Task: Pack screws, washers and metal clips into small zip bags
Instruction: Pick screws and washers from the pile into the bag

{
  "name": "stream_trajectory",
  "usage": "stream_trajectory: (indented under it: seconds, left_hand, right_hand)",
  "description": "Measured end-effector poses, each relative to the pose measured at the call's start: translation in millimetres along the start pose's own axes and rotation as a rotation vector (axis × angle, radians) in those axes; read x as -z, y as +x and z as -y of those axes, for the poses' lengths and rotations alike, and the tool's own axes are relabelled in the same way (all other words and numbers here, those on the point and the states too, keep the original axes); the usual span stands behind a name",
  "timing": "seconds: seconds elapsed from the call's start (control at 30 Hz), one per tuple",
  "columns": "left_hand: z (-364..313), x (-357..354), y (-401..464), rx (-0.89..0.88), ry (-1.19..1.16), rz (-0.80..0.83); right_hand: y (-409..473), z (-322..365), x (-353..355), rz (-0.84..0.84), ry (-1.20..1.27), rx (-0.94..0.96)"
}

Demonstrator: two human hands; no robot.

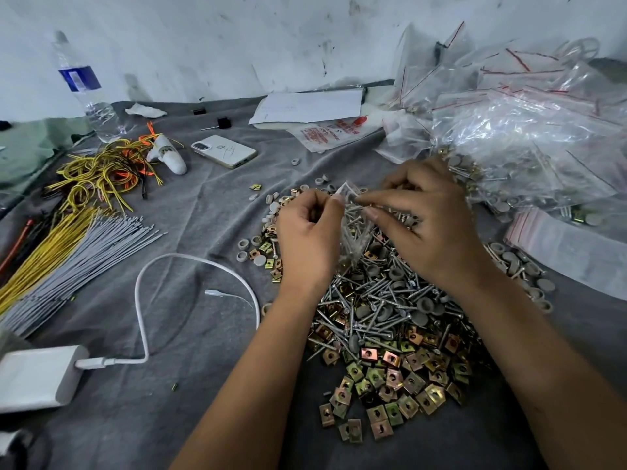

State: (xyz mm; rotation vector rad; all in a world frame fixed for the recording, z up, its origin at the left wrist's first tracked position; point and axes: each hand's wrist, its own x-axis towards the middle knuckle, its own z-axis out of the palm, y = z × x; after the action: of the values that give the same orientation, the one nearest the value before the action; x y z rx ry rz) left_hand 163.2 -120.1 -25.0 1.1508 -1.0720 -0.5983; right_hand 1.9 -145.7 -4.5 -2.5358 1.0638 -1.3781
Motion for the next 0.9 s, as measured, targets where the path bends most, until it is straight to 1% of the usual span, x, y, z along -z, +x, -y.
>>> stream_trajectory:
  seconds: [0.13,0.3,0.37,0.4,0.43,0.5,0.57,0.63,0.7,0.77,0.83,0.9]
  left_hand:
    - [1,0,-1,0.025,-0.026,0.012]
    - [0,2,-1,0.041,-0.039,-0.01]
    - [1,2,-1,0.048,-0.049,-0.045]
    - [1,3,0,0.051,-0.055,-0.065]
    - [1,3,0,0.051,-0.063,-0.088]
    - [1,4,1,0.06,-0.091,-0.136]
    - [-1,5,3,0.081,-0.123,-0.181]
    - [-2,6,4,0.096,-0.136,-0.222]
    - [-4,8,5,0.1,-0.152,-0.251]
    - [-4,8,6,0.097,-0.162,-0.261]
    - [-3,8,7,0.089,-0.157,-0.269]
    - [-3,8,7,0.088,-0.155,-0.271]
  right_hand:
    - [0,0,-5,0.029,-0.009,-0.041]
    - [1,2,1,-0.072,0.087,-0.142]
    - [0,1,1,-0.068,0.064,-0.202]
    - [0,1,1,-0.017,0.033,-0.237]
    - [-1,0,0,0.072,-0.01,-0.27]
    - [-3,1,-4,0.321,-0.113,-0.3]
    - [-4,5,-8,0.532,-0.184,-0.276]
    - [-3,6,-9,0.612,-0.212,-0.25]
    - [-1,5,-9,0.613,-0.22,-0.23]
    - [-1,4,-9,0.58,-0.211,-0.209]
    - [-3,2,-9,0.506,-0.153,-0.215]
    - [-4,-1,-6,0.391,-0.069,-0.265]
